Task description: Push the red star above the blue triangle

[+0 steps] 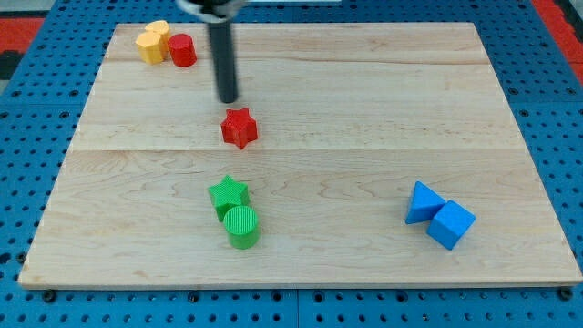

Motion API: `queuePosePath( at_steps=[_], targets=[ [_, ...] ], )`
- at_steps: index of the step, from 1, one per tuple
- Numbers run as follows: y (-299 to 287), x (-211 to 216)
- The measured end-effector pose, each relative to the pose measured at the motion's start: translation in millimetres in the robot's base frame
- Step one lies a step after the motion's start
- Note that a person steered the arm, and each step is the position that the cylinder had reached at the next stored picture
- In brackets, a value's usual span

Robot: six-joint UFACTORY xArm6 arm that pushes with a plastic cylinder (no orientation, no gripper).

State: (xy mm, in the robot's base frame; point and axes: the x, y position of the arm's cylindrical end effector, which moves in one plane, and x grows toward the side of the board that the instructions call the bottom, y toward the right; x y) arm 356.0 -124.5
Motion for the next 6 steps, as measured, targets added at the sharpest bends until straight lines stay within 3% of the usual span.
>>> queuePosePath(
  at_steps=[1,2,3,4,5,6],
  targets=[
    [36,58],
    [131,93],
    [197,94],
    [169,53],
    [224,63],
    [235,73]
  ],
)
